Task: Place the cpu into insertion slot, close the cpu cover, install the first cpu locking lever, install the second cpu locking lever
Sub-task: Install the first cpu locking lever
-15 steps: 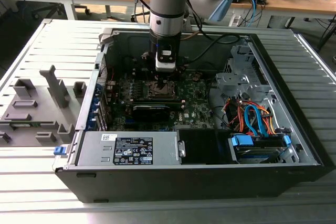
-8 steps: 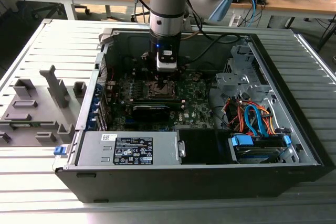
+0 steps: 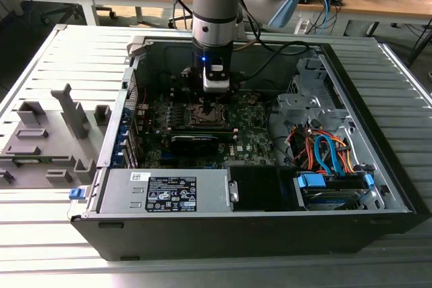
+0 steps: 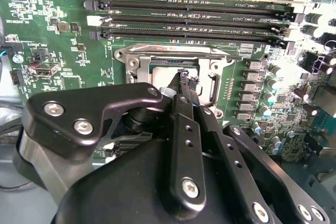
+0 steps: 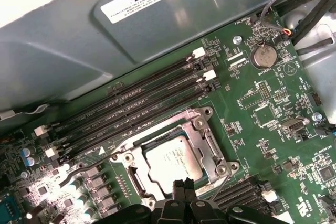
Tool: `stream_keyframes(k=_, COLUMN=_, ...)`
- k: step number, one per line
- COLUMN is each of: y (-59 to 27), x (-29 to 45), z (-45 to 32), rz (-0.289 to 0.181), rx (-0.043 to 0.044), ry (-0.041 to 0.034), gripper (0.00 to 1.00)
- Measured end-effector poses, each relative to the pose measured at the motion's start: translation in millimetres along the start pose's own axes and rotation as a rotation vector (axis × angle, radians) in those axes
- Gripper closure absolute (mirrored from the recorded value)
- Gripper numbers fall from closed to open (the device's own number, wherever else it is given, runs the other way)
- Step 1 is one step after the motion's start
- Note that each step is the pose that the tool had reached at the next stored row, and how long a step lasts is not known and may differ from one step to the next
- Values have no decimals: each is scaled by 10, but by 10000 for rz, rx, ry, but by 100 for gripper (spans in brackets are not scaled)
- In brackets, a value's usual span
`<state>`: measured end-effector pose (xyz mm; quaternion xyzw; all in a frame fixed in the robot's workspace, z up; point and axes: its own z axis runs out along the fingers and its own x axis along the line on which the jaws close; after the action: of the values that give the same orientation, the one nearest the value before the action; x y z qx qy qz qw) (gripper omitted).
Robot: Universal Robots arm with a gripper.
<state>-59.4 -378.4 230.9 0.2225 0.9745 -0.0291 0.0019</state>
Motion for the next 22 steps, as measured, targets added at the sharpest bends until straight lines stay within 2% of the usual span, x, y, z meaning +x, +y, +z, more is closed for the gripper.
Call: stream_keyframes(k=22, y=0, x=0, z=0, rz=-950, rx=-16, ry=-54, gripper=89)
